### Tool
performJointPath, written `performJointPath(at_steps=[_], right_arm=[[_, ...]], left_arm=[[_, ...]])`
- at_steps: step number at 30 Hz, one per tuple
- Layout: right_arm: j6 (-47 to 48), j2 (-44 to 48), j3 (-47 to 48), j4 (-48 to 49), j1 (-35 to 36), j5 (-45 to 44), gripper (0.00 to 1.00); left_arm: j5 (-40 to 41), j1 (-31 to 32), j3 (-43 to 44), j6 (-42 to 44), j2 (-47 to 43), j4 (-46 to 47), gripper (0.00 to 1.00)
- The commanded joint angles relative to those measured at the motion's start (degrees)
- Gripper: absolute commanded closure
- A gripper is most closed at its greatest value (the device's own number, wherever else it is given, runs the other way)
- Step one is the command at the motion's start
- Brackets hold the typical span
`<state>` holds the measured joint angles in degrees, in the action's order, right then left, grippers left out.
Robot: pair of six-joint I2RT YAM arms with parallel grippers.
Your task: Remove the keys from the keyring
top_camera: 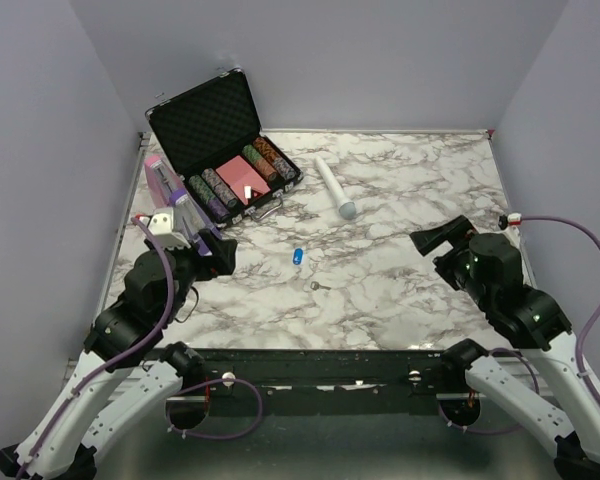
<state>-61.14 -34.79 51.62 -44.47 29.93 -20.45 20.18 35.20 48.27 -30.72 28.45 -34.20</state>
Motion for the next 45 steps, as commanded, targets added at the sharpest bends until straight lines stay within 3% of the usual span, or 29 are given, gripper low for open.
performJointPath(at_steps=[1, 10, 18, 22, 45], right_arm=[[-1.70, 1.30, -3.44, -2.73, -0.05, 1.64, 0.00], [0.67, 6.38, -13.90, 0.25, 0.04, 6.64, 0.00], [0.85, 12.64, -21.99, 1.31, -0.05, 9.37, 0.00], [0.85, 13.16, -24.98, 3.33, 0.04, 12.62, 0.00], [3.05, 11.23, -23.23, 5.88, -0.05, 10.87, 0.00]], left_arm=[[4.16, -0.40, -2.91, -0.66, -3.39, -3.24, 0.01], [2.23, -0.40, -12.75, -0.04, -9.54, -5.80, 0.01], [-0.93, -0.31, -19.70, 4.35, -18.42, 1.32, 0.01], [-1.29, -0.31, -19.80, 4.53, -17.82, 1.59, 0.01], [-1.55, -0.31, -19.62, 4.00, -16.49, 1.24, 0.01]])
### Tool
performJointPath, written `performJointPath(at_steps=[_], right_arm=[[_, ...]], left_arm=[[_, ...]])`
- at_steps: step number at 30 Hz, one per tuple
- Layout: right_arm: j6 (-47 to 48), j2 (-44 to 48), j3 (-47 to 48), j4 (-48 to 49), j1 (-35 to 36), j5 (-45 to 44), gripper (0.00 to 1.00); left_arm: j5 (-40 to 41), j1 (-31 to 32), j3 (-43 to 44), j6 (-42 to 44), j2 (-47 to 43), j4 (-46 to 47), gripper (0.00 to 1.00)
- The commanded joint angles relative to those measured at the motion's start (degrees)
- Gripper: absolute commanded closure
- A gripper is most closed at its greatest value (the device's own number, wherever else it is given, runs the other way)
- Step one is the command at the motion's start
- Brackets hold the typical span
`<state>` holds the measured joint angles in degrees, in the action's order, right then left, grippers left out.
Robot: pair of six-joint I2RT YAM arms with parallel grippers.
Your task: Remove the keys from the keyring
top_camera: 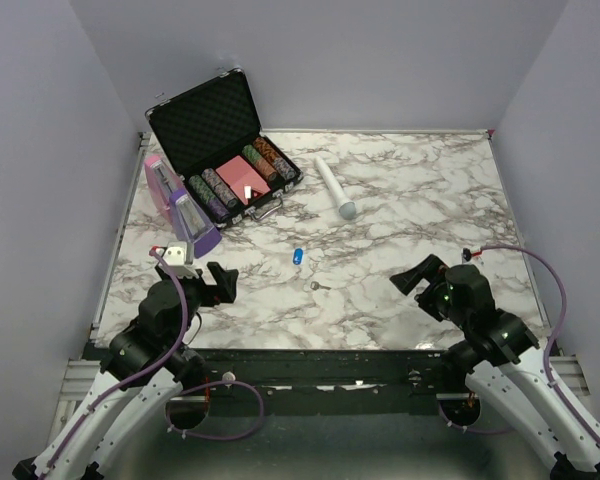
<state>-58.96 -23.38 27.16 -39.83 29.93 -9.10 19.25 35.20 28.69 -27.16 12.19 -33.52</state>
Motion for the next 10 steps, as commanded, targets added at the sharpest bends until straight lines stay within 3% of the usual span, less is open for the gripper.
performJointPath(at_steps=[1, 10], right_arm=[[0.86, -0.18, 1.23, 1.25, -0.05, -0.48, 0.00], [1.74, 0.79, 1.49, 1.77, -0.05, 0.31, 0.00]], left_arm=[[-0.53, -0.31, -0.12, 0.44, -0.23, 0.56, 0.01], [-0.26, -0.31, 0.05, 0.09, -0.32, 0.12, 0.01]])
